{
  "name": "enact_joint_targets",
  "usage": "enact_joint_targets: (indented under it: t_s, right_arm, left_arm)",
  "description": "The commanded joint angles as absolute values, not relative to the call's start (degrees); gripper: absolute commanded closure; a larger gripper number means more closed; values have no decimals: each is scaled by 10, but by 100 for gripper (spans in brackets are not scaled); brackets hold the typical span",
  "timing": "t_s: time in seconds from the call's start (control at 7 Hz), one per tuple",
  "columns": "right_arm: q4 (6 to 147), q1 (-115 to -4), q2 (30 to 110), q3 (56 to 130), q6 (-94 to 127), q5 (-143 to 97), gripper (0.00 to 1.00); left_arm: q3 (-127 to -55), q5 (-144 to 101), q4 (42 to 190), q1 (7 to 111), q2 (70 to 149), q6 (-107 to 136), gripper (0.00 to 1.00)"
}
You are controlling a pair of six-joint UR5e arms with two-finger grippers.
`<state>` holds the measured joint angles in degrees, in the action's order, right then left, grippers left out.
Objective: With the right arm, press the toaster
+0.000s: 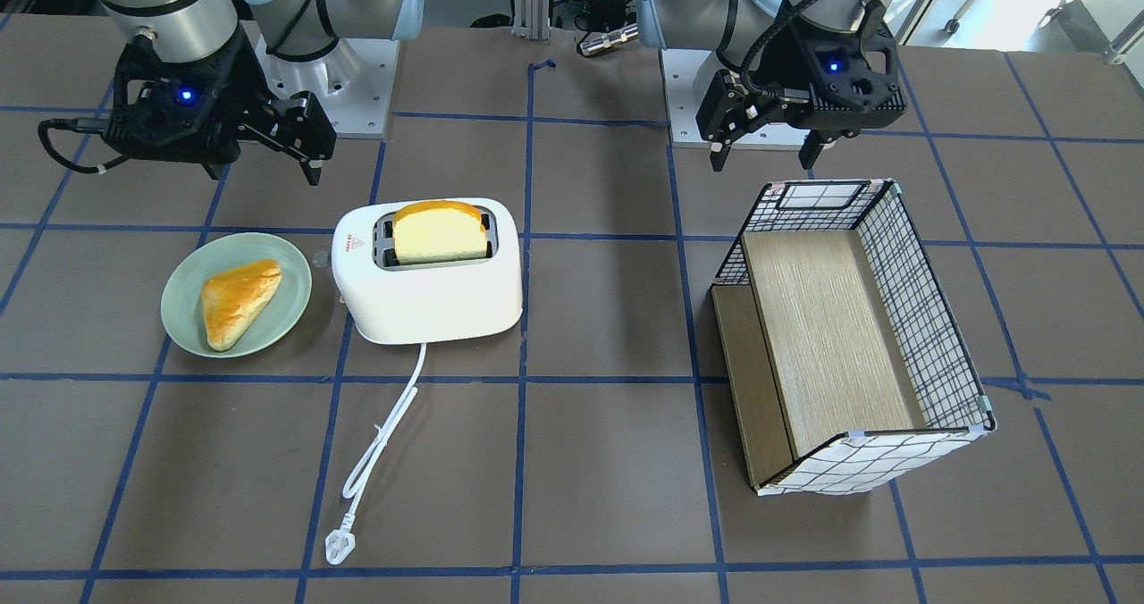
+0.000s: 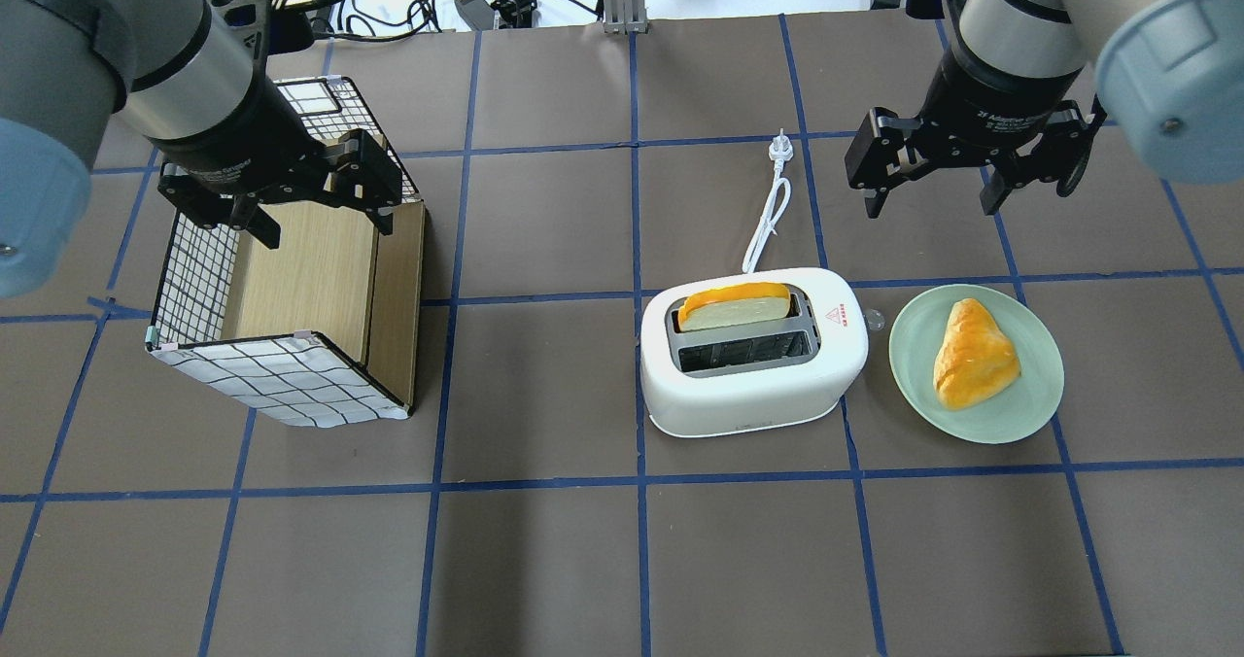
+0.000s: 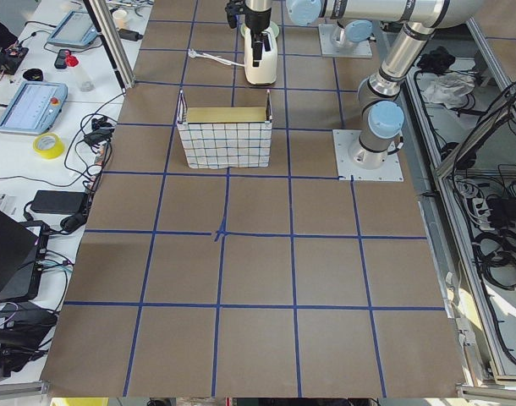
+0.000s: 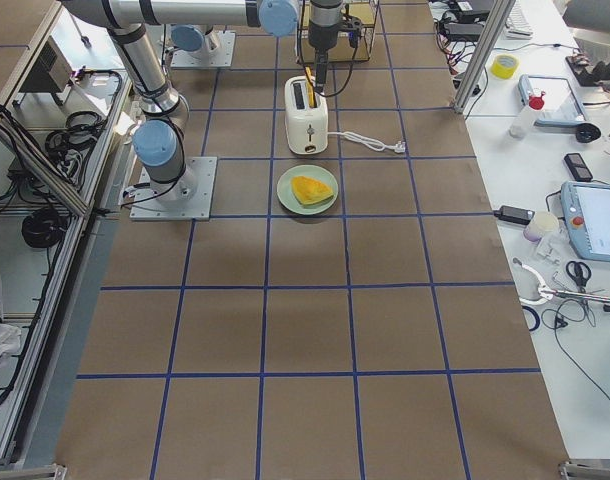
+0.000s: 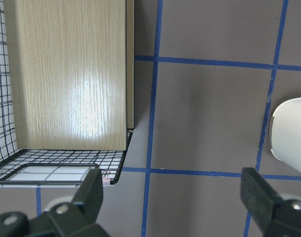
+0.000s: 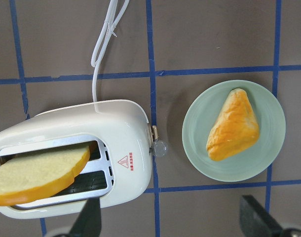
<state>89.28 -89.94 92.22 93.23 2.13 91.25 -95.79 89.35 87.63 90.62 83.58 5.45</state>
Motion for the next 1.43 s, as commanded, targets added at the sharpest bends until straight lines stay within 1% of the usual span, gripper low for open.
enact_joint_targets:
  t_s: [0.0, 0.57, 0.71, 0.86, 1.0, 1.14, 1.29]
  right_arm:
    - [901, -899, 922, 933, 25, 912, 0]
    - [909, -894, 921, 935, 23, 911, 0]
    - [915, -894, 921, 935, 23, 911, 16]
    - [923, -894, 921, 938, 22, 911, 47]
    - [924, -893, 920, 941, 22, 911, 73]
    - [926, -891, 920, 941, 16, 904, 92]
    - [931, -890, 918, 942, 16, 903, 100]
  left_arm:
    - [-958, 894, 876, 906, 836, 54, 0]
    - [-958, 894, 876, 906, 836, 54, 0]
    - [-958, 894, 876, 906, 836, 54, 0]
    - [-958, 894, 876, 906, 836, 54, 0]
    - [-958, 894, 876, 906, 836, 54, 0]
    - [-957, 894, 876, 906, 836, 54, 0]
    - [-958, 894, 876, 906, 836, 54, 0]
